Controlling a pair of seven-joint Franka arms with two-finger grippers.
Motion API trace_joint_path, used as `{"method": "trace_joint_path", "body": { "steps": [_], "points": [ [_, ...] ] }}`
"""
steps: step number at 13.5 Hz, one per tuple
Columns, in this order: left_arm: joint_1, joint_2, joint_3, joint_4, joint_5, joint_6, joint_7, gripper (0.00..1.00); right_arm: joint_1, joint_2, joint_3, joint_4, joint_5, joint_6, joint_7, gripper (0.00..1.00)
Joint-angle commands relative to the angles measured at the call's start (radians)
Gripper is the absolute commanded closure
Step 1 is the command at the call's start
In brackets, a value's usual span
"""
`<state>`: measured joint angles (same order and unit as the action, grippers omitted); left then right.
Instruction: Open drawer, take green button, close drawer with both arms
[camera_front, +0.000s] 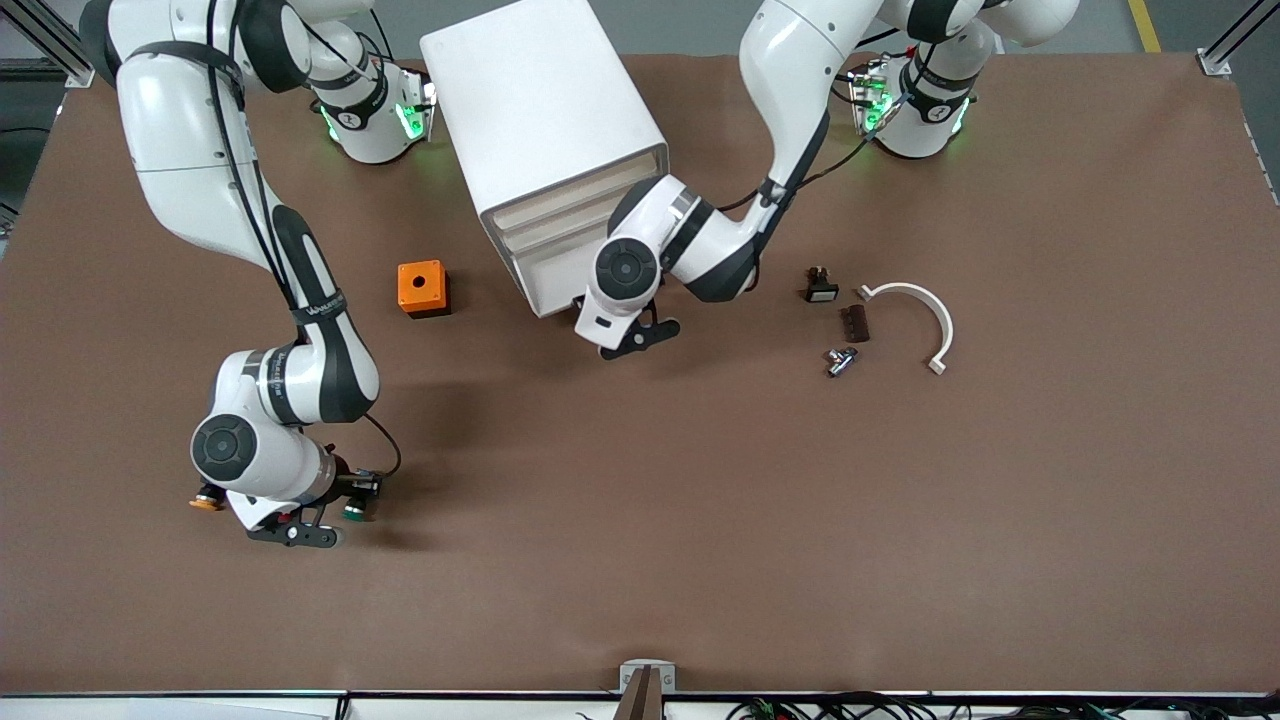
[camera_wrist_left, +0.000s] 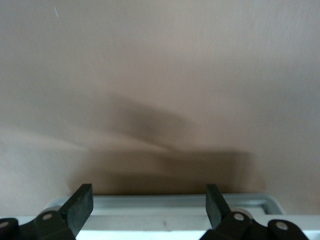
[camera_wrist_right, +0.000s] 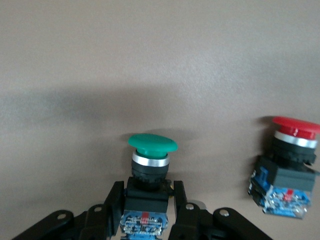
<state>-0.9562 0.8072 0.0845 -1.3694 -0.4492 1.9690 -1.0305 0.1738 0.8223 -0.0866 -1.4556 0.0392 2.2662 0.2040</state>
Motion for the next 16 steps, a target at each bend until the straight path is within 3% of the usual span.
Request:
{"method": "trace_joint_path", "body": {
  "steps": [1,2,3,7,9,12,16],
  "points": [
    [-0.004,-0.019,-0.047,-0.025,0.006,0.017,-0.068,0.01,-0.013,0.040,0.008,0.063,-0.010,-0.016,-0.006,0.96],
    [-0.004,-0.019,-0.061,-0.025,0.006,0.017,-0.095,0.00,-0.013,0.040,0.008,0.064,-0.013,-0.016,-0.002,0.60],
    [-0.004,-0.020,-0.075,-0.025,0.006,0.017,-0.120,0.00,-0.014,0.035,0.008,0.066,-0.015,-0.016,-0.006,0.01],
    [0.010,-0.031,-0.078,-0.019,0.015,0.010,-0.149,0.00,-0.010,0.002,0.007,0.103,-0.015,-0.095,-0.002,0.00],
    [0.040,-0.063,-0.034,-0.016,0.041,0.008,-0.149,0.00,-0.008,-0.024,-0.002,0.120,-0.015,-0.181,-0.002,0.00],
    [0.109,-0.166,0.059,-0.016,0.145,0.004,-0.143,0.00,-0.011,-0.158,-0.009,0.116,-0.013,-0.314,-0.009,0.00],
    [0.275,-0.310,0.077,-0.014,0.314,-0.059,-0.109,0.00,-0.079,-0.363,-0.007,0.121,0.002,-0.567,-0.053,0.00]
  ]
}}
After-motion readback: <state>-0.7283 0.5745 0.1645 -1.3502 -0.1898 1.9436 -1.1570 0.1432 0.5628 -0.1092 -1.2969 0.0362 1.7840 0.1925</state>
